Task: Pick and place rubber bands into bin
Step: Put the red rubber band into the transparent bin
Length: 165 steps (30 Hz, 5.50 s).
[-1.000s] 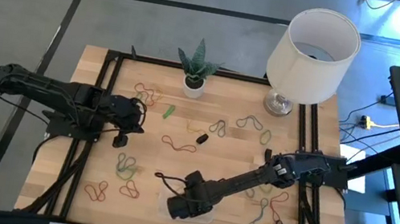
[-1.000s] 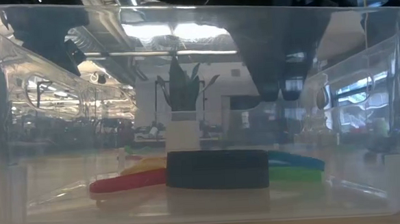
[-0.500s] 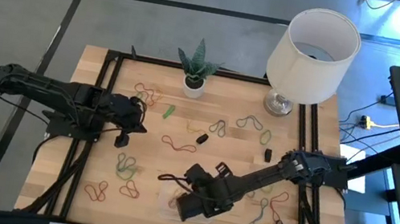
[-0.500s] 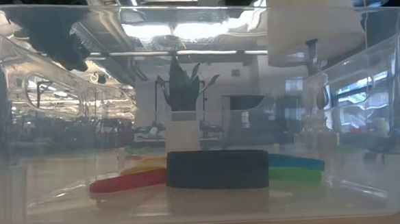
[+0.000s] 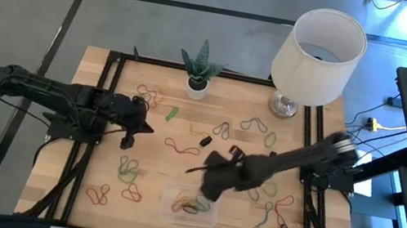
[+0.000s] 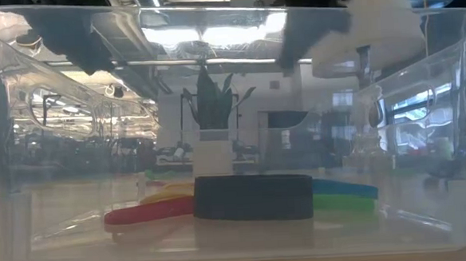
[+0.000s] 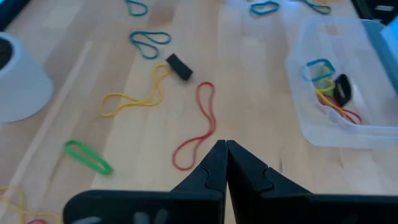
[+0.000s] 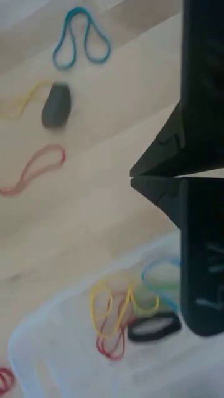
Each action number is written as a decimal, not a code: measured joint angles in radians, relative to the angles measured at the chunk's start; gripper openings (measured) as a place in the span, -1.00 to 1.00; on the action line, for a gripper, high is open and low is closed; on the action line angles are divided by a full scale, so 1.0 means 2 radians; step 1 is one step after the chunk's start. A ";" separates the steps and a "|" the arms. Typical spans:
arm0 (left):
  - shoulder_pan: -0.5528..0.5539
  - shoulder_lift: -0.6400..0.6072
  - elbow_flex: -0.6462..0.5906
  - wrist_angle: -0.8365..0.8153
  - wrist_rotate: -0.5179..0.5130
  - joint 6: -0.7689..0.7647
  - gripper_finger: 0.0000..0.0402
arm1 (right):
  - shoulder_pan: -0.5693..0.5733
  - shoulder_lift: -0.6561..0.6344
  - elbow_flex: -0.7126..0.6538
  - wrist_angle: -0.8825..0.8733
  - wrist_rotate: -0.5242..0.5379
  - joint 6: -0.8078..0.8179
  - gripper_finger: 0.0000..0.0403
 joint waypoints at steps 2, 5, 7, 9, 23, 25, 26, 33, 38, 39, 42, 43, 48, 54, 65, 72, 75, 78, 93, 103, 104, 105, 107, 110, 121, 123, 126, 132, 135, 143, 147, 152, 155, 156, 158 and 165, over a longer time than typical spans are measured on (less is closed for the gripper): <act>0.000 0.003 0.000 -0.001 -0.013 -0.011 -0.99 | -0.005 -0.059 -0.087 0.061 0.000 -0.005 -0.99; -0.001 0.016 0.001 0.005 -0.030 -0.029 -0.99 | -0.010 -0.151 -0.205 0.137 -0.003 -0.016 -0.99; -0.006 0.029 0.006 0.001 -0.042 -0.040 -0.99 | -0.010 -0.209 -0.271 0.180 -0.007 -0.029 -0.99; -0.014 0.045 0.018 -0.001 -0.059 -0.047 -0.99 | -0.010 -0.266 -0.331 0.210 -0.013 -0.049 -0.99; 0.002 0.148 0.128 -0.126 -0.152 -0.122 -0.99 | -0.010 -0.550 -0.566 0.268 -0.021 -0.125 -1.00; 0.023 0.154 0.135 -0.149 -0.150 -0.141 -0.98 | -0.010 -0.569 -0.581 0.265 -0.021 -0.106 -0.99; 0.035 0.154 0.136 -0.164 -0.147 -0.149 -0.97 | -0.010 -0.575 -0.586 0.266 -0.021 -0.096 -0.99; 0.125 0.179 0.136 -0.216 -0.107 -0.146 -0.76 | -0.010 -0.593 -0.606 0.266 -0.020 -0.077 -0.96; 0.165 0.208 0.136 -0.231 -0.092 -0.081 -0.54 | -0.010 -0.592 -0.606 0.274 -0.019 -0.076 -0.95; 0.172 0.214 0.136 -0.234 -0.095 -0.071 -0.50 | -0.010 -0.592 -0.606 0.275 -0.015 -0.075 -0.95; 0.200 0.236 0.136 -0.233 -0.099 -0.067 -0.41 | -0.010 -0.592 -0.606 0.285 0.015 -0.075 -0.95; 0.210 0.244 0.136 -0.232 -0.099 -0.072 -0.39 | -0.010 -0.592 -0.606 0.289 0.026 -0.074 -0.95; 0.257 0.290 0.136 -0.227 -0.100 -0.086 -0.34 | -0.010 -0.592 -0.606 0.308 0.063 -0.074 -0.95; 0.304 0.345 0.136 -0.193 -0.097 -0.079 -0.34 | -0.010 -0.592 -0.606 0.312 0.068 -0.050 -0.95; 0.373 0.403 0.136 -0.116 -0.088 -0.047 -0.35 | -0.010 -0.592 -0.606 0.316 0.069 -0.021 -0.95; 0.416 0.413 0.136 -0.110 -0.085 -0.052 -0.36 | -0.010 -0.592 -0.606 0.327 0.069 -0.021 -0.95; 0.432 0.417 0.136 -0.100 -0.085 -0.058 -0.36 | -0.010 -0.592 -0.606 0.331 0.069 -0.021 -0.95; 0.447 0.424 0.136 -0.087 -0.086 -0.061 -0.36 | -0.010 -0.592 -0.606 0.333 0.069 -0.021 -0.95; 0.477 0.462 0.139 -0.074 -0.090 -0.051 -0.44 | -0.010 -0.592 -0.606 0.350 0.069 -0.021 -0.94; 0.472 0.463 0.139 -0.092 -0.081 -0.039 -0.98 | -0.010 -0.592 -0.606 0.353 0.069 -0.022 -0.94; 0.469 0.462 0.139 -0.095 -0.080 -0.039 -0.99 | -0.010 -0.592 -0.606 0.352 0.069 -0.022 -0.94; 0.467 0.459 0.139 -0.102 -0.079 -0.040 -0.99 | -0.010 -0.592 -0.606 0.352 0.069 -0.023 -0.94; 0.458 0.449 0.136 -0.133 -0.071 -0.051 -0.99 | -0.010 -0.592 -0.606 0.352 0.069 -0.024 -0.94; 0.443 0.417 0.136 -0.163 -0.069 -0.070 -0.99 | -0.010 -0.592 -0.606 0.352 0.069 -0.026 -0.94; 0.312 0.251 0.137 -0.223 -0.072 -0.200 -0.99 | -0.010 -0.592 -0.606 0.351 0.068 -0.079 -0.94; 0.281 0.232 0.137 -0.224 -0.082 -0.218 -0.99 | -0.010 -0.592 -0.606 0.350 0.068 -0.078 -0.94; 0.253 0.221 0.137 -0.224 -0.127 -0.249 -0.99 | -0.010 -0.592 -0.606 0.351 0.068 -0.078 -0.94; 0.274 0.234 0.137 -0.228 -0.135 -0.298 -0.96 | -0.010 -0.592 -0.606 0.351 0.067 -0.078 -0.94; 0.301 0.250 0.137 -0.231 -0.133 -0.305 -0.89 | -0.010 -0.592 -0.606 0.351 0.067 -0.077 -0.94; 0.376 0.313 0.137 -0.227 -0.113 -0.305 -0.59 | -0.010 -0.592 -0.606 0.351 0.067 -0.076 -0.94; 0.401 0.345 0.137 -0.201 -0.113 -0.305 -0.47 | -0.010 -0.592 -0.606 0.351 0.068 -0.077 -0.94; 0.420 0.384 0.137 -0.158 -0.096 -0.297 -0.38 | -0.010 -0.592 -0.606 0.348 0.068 -0.077 -0.94; 0.426 0.402 0.137 -0.153 -0.090 -0.297 -0.36 | -0.010 -0.592 -0.606 0.348 0.068 -0.076 -0.94; 0.428 0.408 0.137 -0.152 -0.091 -0.297 -0.36 | -0.010 -0.592 -0.606 0.348 0.069 -0.076 -0.94; 0.430 0.419 0.137 -0.153 -0.091 -0.297 -0.37 | -0.010 -0.592 -0.606 0.348 0.068 -0.076 -0.94; 0.440 0.453 0.138 -0.153 -0.082 -0.305 -0.45 | -0.010 -0.592 -0.606 0.348 0.068 -0.072 -0.94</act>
